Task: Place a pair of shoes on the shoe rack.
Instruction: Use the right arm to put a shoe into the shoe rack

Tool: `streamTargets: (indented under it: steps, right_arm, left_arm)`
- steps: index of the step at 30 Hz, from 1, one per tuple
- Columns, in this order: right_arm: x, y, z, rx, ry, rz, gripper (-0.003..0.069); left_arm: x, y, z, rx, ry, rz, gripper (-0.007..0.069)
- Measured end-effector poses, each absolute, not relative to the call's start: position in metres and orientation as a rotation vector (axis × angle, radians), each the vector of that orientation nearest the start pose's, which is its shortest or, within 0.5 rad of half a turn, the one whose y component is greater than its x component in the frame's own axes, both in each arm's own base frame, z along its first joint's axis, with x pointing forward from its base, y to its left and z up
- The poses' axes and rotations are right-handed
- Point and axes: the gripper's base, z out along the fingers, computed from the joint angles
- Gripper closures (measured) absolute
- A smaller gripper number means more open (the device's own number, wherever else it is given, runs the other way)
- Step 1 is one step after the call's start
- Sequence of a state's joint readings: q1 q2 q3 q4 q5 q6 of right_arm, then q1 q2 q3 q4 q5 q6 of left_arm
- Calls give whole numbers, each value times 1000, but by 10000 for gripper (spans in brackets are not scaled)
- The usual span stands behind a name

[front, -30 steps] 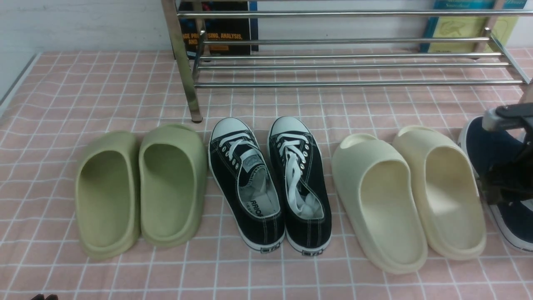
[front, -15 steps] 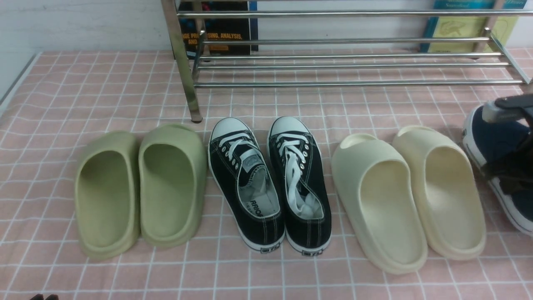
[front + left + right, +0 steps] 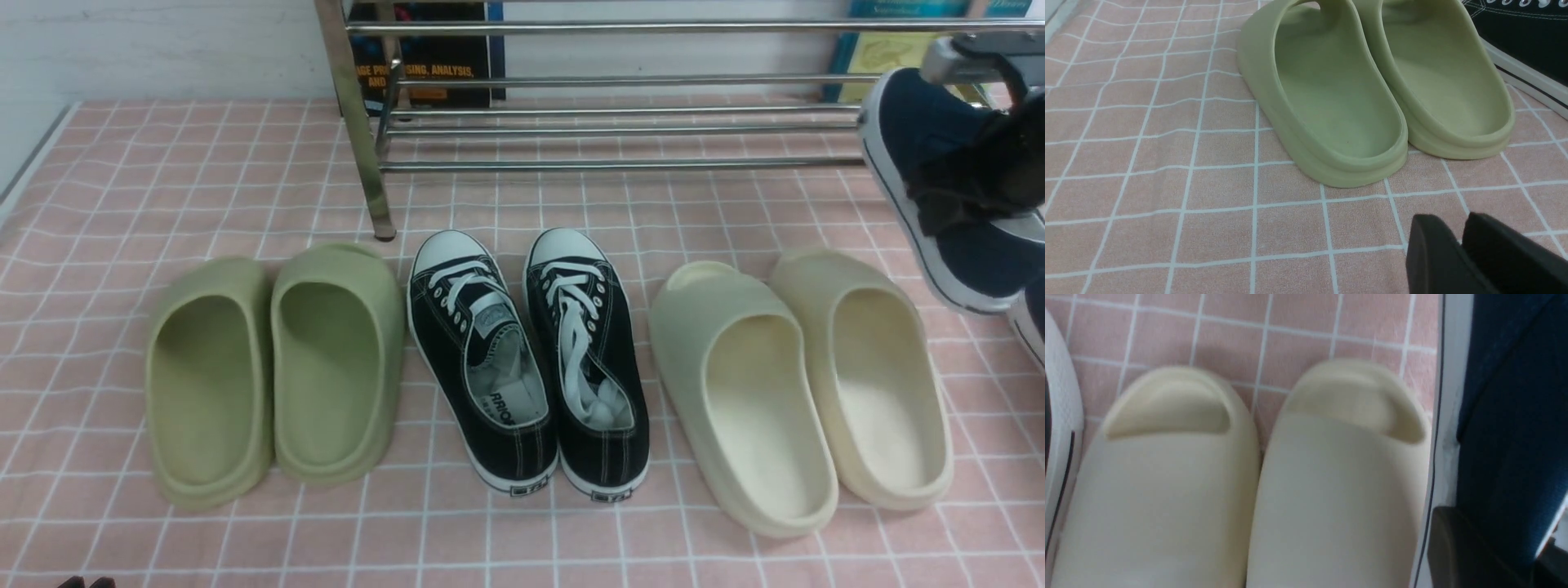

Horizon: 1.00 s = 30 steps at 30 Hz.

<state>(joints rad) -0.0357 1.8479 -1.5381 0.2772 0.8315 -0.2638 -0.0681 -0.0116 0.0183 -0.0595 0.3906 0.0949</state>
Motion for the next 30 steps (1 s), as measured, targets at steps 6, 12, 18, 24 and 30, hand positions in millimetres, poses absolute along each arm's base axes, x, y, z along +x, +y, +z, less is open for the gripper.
streamTargets:
  steps: [6,12,18,24,30]
  right_arm:
    - [470,33,261,-257,2561,216,637]
    - [510,56,254,-322,2566,202,636]
    - [520,58,257,-348,2597,198,636]
    - [523,58,259,-348,2571,189,615]
    - [527,59,258,-337,2534,191,466]
  left_arm:
    - [52,-6,173,117,1877,-41,473]
    - [52,-6,173,117,1877,-41,464]
    - [52,-6,173,117,1877,-41,459]
    - [52,-6,173,117,1877,-41,453]
    - [52,-6,173,117,1877,-41,445]
